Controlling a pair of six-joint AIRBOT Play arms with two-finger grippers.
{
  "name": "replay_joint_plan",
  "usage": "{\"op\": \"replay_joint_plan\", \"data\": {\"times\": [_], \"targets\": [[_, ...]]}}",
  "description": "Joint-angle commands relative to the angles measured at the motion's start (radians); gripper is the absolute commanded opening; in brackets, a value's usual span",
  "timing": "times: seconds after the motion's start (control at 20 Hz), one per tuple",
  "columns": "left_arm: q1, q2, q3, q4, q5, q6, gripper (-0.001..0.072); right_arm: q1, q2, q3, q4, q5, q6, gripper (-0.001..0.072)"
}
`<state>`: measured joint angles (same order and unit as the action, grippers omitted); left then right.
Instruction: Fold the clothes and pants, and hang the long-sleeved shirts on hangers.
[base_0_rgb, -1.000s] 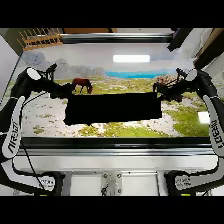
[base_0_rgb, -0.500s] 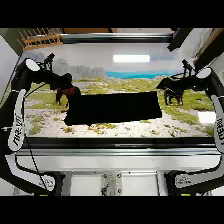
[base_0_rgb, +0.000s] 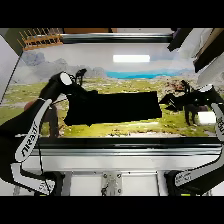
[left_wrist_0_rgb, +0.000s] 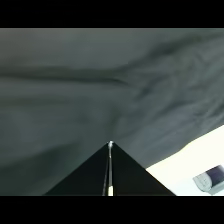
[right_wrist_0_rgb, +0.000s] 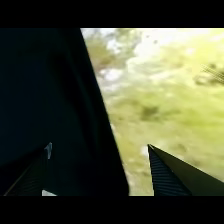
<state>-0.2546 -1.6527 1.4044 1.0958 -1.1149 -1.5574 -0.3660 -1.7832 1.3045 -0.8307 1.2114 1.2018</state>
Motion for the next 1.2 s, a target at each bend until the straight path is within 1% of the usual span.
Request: {"op": "replay_joint_plan", "data": {"times": [0.0, 0.2, 0.25, 0.3, 0.4, 0.45, 0.5, 0.6, 0.7, 0.8, 0.9, 1.05, 1.15], "targets": [[-0.103, 0.004, -0.047, 0.001, 0.072, -0.012, 0.0009, 0.042, -0.066, -0.007, 0.113, 0.009, -0.035, 0.0656], [-0.132, 0.004, -0.047, 0.0, 0.1, -0.017, 0.0009, 0.109, -0.086, -0.007, 0.165, 0.01, -0.048, 0.0653], [-0.132, 0.004, -0.047, 0.0, 0.108, -0.038, 0.0009, 0.124, -0.086, -0.007, 0.165, 0.011, -0.048, 0.0649], [-0.132, 0.004, -0.047, 0.0, 0.119, -0.06, 0.001, 0.135, -0.086, -0.007, 0.165, 0.013, -0.051, 0.0541], [-0.13, 0.004, -0.047, 0.0, 0.149, -0.079, 0.001, 0.144, -0.085, -0.007, 0.159, 0.023, -0.071, 0.0168], [-0.13, 0.004, -0.047, 0.0, 0.162, -0.082, 0.001, 0.143, -0.082, -0.007, 0.156, 0.027, -0.073, 0.0076], [-0.132, 0.004, -0.047, 0.0, 0.172, -0.082, 0.001, 0.135, -0.073, -0.006, 0.144, 0.028, -0.072, 0.0018], [-0.145, 0.003, -0.047, 0.0, 0.19, -0.097, 0.0009, 0.106, -0.035, 0.006, 0.063, 0.033, -0.021, 0.0017], [-0.16, -0.006, -0.042, 0.0, 0.225, -0.111, 0.0009, 0.069, 0.016, 0.05, -0.074, 0.079, 0.06, 0.0017], [-0.185, -0.057, 0.019, 0.001, 0.219, -0.11, 0.0009, 0.044, 0.068, 0.128, -0.176, 0.17, 0.095, 0.0017], [-0.22, -0.144, 0.129, 0.0, 0.217, -0.11, 0.0009, 0.046, 0.107, 0.215, -0.252, 0.252, 0.162, 0.0017], [-0.278, -0.29, 0.316, -0.006, 0.19, -0.111, 0.0009, 0.085, 0.127, 0.345, -0.289, 0.34, 0.232, 0.0017], [-0.306, -0.38, 0.418, -0.046, 0.166, -0.111, 0.001, 0.135, 0.127, 0.431, -0.311, 0.392, 0.269, 0.0017]]}}
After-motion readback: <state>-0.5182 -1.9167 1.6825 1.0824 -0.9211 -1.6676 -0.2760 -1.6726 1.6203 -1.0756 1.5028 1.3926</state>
